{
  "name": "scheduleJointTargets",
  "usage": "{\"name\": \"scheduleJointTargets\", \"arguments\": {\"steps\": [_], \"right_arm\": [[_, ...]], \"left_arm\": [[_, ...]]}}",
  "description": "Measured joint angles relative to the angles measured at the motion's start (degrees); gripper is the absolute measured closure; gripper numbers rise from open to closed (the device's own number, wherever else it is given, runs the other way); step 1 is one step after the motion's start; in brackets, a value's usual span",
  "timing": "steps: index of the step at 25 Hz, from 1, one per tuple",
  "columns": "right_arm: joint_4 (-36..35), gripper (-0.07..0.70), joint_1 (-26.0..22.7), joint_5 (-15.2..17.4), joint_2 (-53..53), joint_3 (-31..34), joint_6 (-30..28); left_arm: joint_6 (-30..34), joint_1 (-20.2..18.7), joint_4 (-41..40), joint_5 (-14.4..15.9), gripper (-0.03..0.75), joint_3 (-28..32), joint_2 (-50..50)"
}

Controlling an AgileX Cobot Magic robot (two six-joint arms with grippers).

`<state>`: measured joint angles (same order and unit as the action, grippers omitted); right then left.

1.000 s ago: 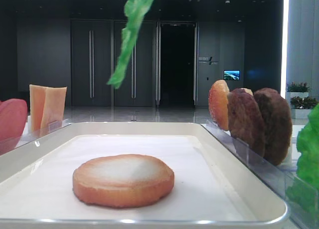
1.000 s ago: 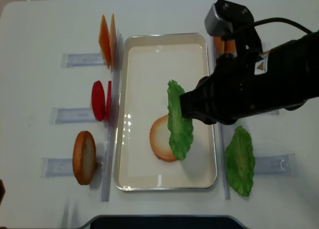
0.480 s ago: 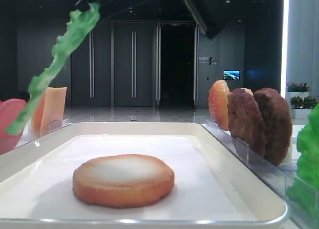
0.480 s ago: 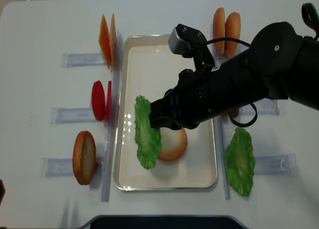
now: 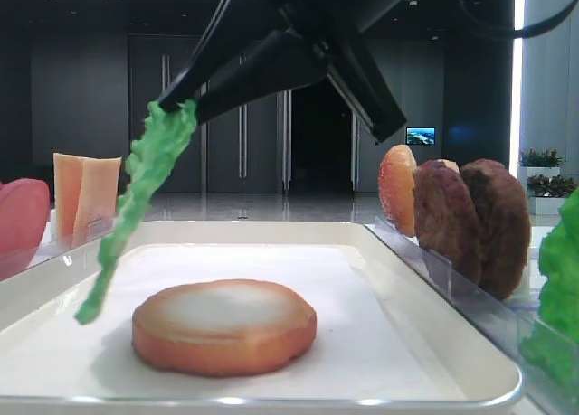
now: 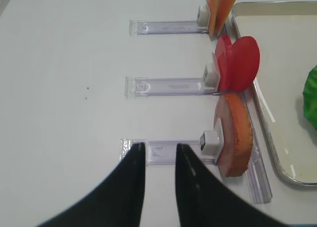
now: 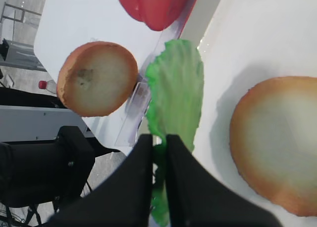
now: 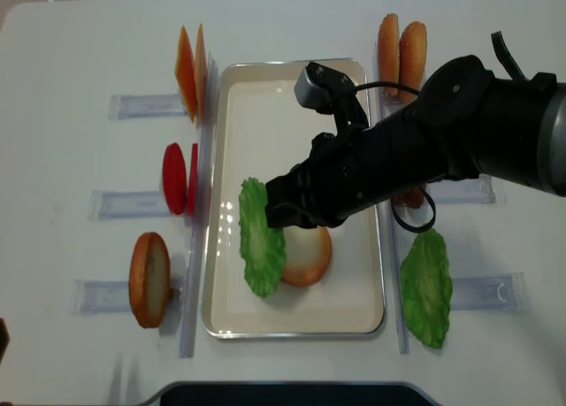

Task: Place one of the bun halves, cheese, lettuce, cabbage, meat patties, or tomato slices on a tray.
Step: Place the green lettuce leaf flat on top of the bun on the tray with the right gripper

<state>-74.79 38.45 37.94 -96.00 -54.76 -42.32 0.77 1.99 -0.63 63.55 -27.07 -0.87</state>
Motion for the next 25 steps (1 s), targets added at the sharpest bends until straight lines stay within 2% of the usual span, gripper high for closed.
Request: {"name": "scheduleJointTargets", "arguments": {"steps": [8,19,25], "right_arm": [[4.55,0.559,-2.43,0.06,-0.01,0.00,2.44],[11.83,0.559,-3.06,0.01,-0.01,0.00,8.28],[15.40,0.559,-3.06,-0.86,-0.01,0.00,8.72]], "left_arm": [[0.00,0.00,0.00,0.00,0.556,0.00,0.00],[0.00,0.00,0.00,0.00,0.556,0.00,0.00],[0.00,0.00,0.00,0.00,0.556,0.00,0.00]]}}
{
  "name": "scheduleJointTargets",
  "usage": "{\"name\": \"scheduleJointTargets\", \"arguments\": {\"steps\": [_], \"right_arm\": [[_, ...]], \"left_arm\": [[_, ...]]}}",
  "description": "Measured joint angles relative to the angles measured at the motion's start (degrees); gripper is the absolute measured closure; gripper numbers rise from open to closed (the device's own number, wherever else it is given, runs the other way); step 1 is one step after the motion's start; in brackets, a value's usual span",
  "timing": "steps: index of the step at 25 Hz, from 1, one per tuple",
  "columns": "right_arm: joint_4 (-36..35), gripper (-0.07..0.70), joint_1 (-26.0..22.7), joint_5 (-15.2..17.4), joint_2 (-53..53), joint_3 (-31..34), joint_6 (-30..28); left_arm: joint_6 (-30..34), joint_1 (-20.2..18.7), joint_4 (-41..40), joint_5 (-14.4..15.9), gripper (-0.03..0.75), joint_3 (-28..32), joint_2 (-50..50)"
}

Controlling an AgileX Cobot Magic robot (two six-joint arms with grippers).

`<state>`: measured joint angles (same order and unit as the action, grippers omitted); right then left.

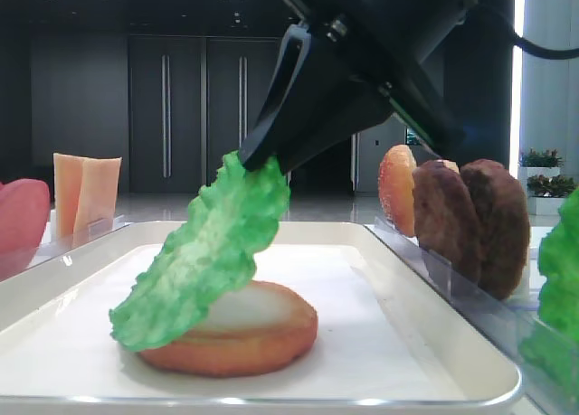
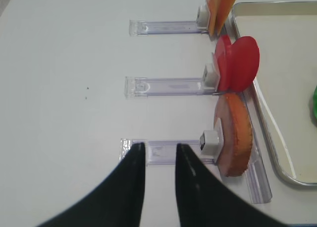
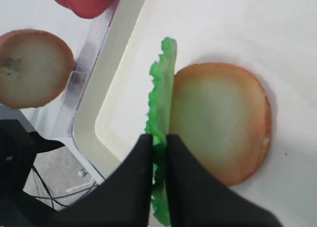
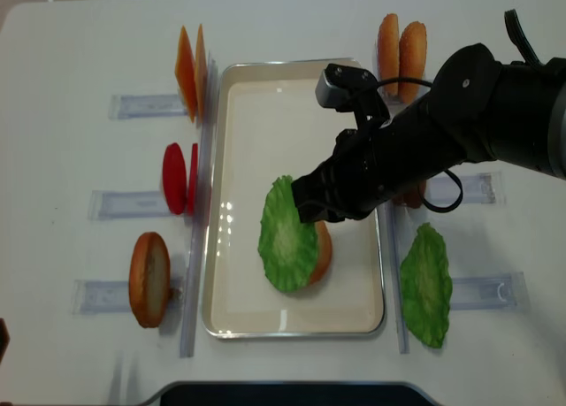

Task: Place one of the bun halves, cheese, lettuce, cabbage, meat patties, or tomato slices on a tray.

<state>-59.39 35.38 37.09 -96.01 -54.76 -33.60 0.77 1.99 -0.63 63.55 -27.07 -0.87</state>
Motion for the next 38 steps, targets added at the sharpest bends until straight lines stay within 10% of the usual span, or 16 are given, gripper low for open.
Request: {"name": "scheduleJointTargets", "arguments": {"steps": [9,20,29,38], "right_arm": [[4.91,0.548,0.00,-1.27,0.00,0.00,1.82],[6.39,0.204,0.00,-1.87,0.13,0.00,1.77],[12.98,0.160,-2.27,-1.63,7.84,0.00,4.35],[35.46,0.160,-11.80,7.15,18.65,0.00,19.98]], "left_arm": [[0.00,0.00,0.00,0.00,0.556,0.00,0.00],[0.00,0.00,0.00,0.00,0.556,0.00,0.00],[0.00,0.00,0.00,0.00,0.556,0.00,0.00],[0.00,0.00,0.00,0.00,0.556,0.00,0.00]]}}
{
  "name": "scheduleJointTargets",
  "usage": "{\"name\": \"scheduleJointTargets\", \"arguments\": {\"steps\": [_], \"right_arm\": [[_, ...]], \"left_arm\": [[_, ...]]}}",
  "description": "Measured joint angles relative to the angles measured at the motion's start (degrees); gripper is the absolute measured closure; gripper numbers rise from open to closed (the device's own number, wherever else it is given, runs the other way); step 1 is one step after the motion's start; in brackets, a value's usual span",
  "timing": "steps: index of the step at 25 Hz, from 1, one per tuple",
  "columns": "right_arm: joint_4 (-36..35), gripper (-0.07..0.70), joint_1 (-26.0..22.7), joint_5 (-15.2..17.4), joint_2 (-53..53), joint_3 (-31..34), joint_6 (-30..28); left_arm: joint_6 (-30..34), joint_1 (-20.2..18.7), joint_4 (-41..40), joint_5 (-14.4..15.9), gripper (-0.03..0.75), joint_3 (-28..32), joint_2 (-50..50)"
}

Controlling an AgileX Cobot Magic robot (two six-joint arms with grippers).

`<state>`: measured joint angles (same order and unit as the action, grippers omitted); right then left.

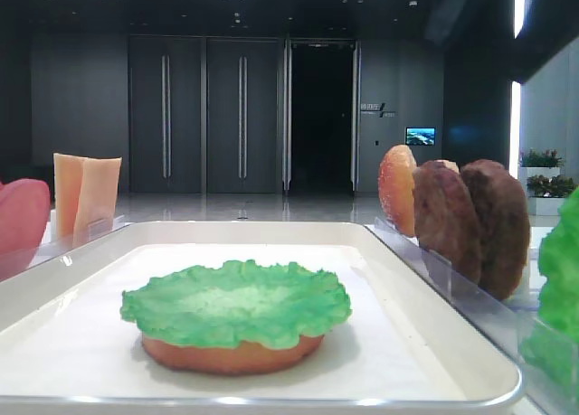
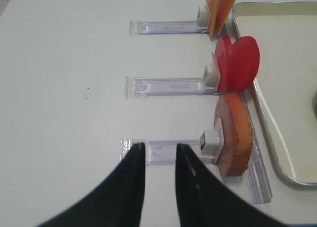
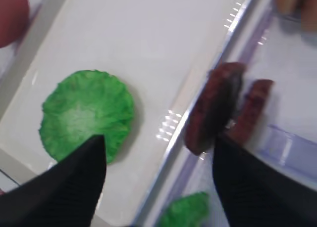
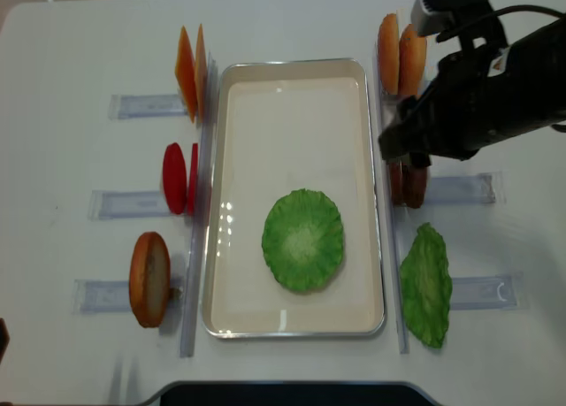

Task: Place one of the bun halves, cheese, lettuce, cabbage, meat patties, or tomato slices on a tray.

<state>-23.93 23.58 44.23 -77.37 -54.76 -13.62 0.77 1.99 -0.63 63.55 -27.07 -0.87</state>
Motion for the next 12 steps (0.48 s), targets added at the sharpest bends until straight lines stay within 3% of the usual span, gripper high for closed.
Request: {"name": "scheduleJointTargets", "arguments": {"steps": [6,12], "right_arm": [[11.46,0.160,-10.50,9.44,4.61,0.00,5.99],[17.17,0.160,-21.42,17.67,5.83,0.00,6.94]], "left_arm": [[0.00,0.00,0.00,0.00,0.556,0.00,0.00],[0.00,0.00,0.00,0.00,0.556,0.00,0.00]]}}
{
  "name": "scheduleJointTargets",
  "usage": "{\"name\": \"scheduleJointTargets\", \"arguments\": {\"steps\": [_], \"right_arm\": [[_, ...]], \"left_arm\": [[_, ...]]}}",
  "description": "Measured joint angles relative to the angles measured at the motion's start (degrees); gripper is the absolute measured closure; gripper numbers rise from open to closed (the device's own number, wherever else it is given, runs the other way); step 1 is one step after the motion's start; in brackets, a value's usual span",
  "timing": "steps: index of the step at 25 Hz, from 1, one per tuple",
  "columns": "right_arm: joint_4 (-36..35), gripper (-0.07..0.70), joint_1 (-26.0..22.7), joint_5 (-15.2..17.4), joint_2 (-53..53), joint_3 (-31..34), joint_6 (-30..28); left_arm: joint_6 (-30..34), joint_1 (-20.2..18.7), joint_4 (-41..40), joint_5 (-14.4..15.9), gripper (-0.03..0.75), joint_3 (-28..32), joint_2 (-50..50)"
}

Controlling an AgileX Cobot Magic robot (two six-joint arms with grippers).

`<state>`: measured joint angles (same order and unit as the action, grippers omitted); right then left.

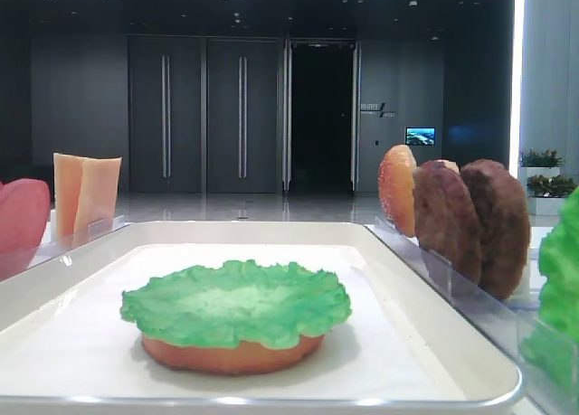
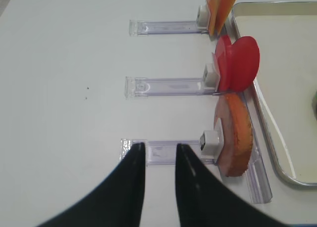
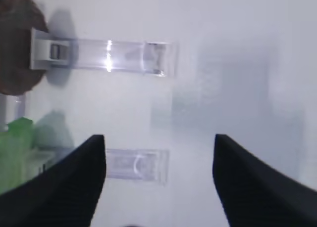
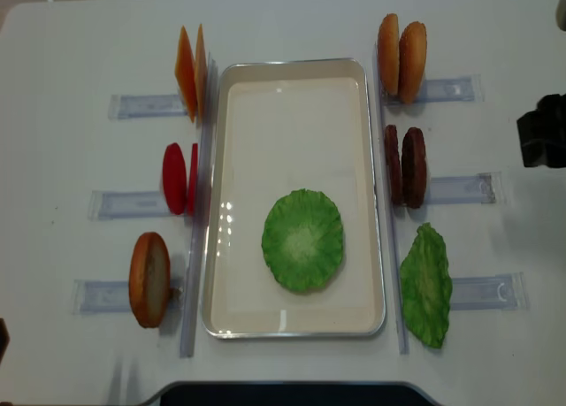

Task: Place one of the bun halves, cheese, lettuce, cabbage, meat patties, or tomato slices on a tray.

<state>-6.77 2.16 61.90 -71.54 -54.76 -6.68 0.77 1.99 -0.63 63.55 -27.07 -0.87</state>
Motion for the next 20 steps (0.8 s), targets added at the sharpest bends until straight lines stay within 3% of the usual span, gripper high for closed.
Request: {"name": "scheduleJointTargets", "arguments": {"steps": [4,8,12,20], "right_arm": [[3.31,0.160,-3.84,3.92,0.06,0.00,2.01],[5.03,0.160,-4.48,6.68,0.35,0.00,2.83],[5.55,0.160,-4.48,7.05,3.45,1.05,2.88],[5.60,0.160,-4.48,7.87,17.23,10.55,2.88]], "left_arm": [[0.00,0.00,0.00,0.00,0.556,0.00,0.00],[0.00,0.00,0.00,0.00,0.556,0.00,0.00],[0.00,0.00,0.00,0.00,0.556,0.00,0.00],[0.00,0.00,0.00,0.00,0.556,0.00,0.00]]}}
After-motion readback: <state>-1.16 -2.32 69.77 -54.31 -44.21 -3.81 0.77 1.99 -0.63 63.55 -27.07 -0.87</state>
